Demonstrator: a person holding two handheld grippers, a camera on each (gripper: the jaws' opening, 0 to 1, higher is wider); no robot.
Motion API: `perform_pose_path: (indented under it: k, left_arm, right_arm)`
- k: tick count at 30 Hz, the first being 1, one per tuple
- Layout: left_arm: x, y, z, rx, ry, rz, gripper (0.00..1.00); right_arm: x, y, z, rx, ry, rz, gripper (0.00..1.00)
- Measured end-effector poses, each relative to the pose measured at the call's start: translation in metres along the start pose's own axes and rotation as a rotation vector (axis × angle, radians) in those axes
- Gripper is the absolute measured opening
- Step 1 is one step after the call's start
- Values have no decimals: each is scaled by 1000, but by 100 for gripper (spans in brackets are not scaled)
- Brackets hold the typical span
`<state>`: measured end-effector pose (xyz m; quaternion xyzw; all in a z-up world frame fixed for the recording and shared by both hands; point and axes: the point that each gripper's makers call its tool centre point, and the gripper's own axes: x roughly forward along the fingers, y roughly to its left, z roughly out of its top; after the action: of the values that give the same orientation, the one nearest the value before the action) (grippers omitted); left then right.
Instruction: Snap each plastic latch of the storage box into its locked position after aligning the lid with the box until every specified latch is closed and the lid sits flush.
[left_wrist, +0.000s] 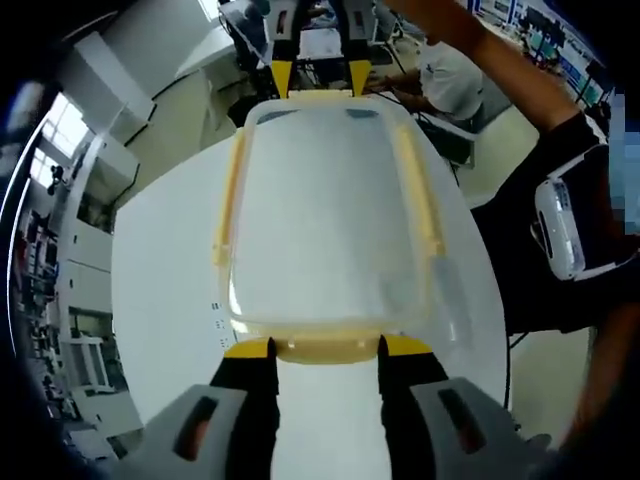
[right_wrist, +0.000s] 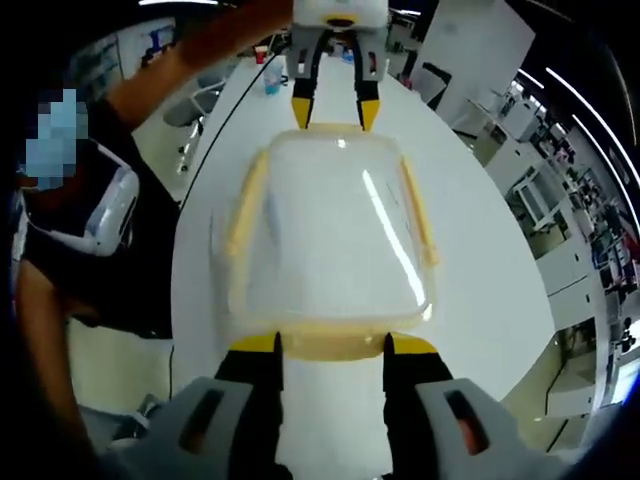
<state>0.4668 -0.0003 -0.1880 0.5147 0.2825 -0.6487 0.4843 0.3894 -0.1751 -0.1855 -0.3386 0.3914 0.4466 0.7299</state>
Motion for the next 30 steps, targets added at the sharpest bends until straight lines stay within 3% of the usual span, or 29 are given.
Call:
perform_pose_path:
  k: [30]
  left_arm:
    - [-5, -20, -29, -29, -3, -3, 36]
  right_arm:
    - [17, 14, 25, -19, -44, 28, 35]
